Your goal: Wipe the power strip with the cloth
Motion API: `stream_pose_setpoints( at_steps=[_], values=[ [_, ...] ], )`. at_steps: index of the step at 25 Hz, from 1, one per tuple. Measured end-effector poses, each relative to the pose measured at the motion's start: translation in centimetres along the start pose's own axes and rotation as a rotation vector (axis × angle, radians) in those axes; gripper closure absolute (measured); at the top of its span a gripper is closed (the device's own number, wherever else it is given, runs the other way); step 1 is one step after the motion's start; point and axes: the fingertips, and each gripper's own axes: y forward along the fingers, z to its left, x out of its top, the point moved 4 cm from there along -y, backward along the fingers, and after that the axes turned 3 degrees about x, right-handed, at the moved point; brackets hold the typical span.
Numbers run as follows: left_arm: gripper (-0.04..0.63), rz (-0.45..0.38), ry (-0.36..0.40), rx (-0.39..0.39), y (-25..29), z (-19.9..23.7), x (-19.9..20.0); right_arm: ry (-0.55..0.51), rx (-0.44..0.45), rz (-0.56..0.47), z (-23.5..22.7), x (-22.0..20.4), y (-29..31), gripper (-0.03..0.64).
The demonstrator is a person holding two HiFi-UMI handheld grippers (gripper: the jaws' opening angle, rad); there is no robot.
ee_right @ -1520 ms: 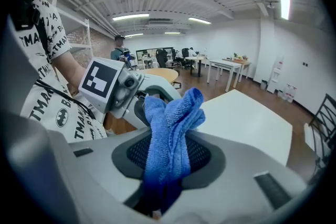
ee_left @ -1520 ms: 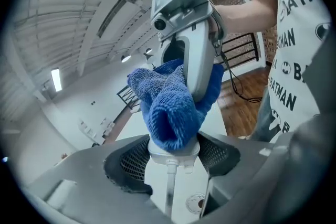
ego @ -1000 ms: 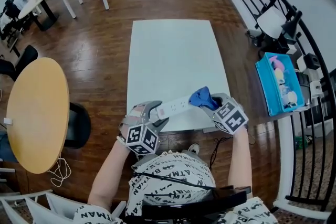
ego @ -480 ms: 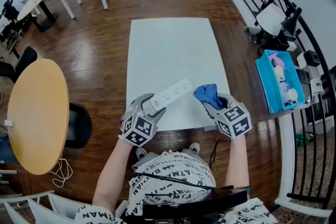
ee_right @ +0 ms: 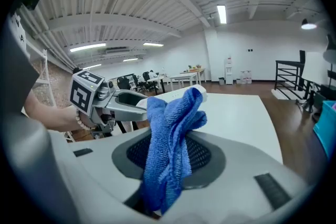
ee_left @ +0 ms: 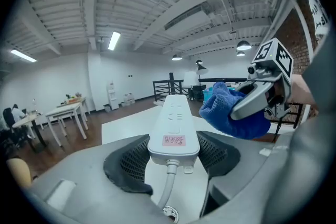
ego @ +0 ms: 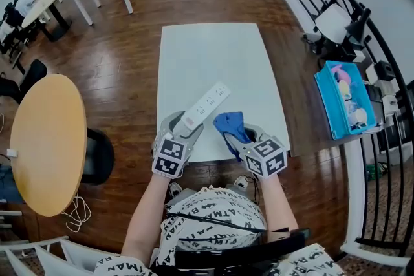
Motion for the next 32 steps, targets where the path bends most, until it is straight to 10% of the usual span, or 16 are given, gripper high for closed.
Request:
stream_pose_setpoints(
  at_steps=[17, 32],
  values=[
    [0.313, -0.014, 0.233, 0.048, -0.9, -2.6, 0.4, 0.066, 0.070, 0.021, 1.9, -1.4, 2.4, 0.480],
    [0.314, -0.025, 0.425, -0.074, -3.2, -3.8, 0.8, 0.133, -0.159, -0.011, -6.7, -2.1, -3.4, 0.480]
  ],
)
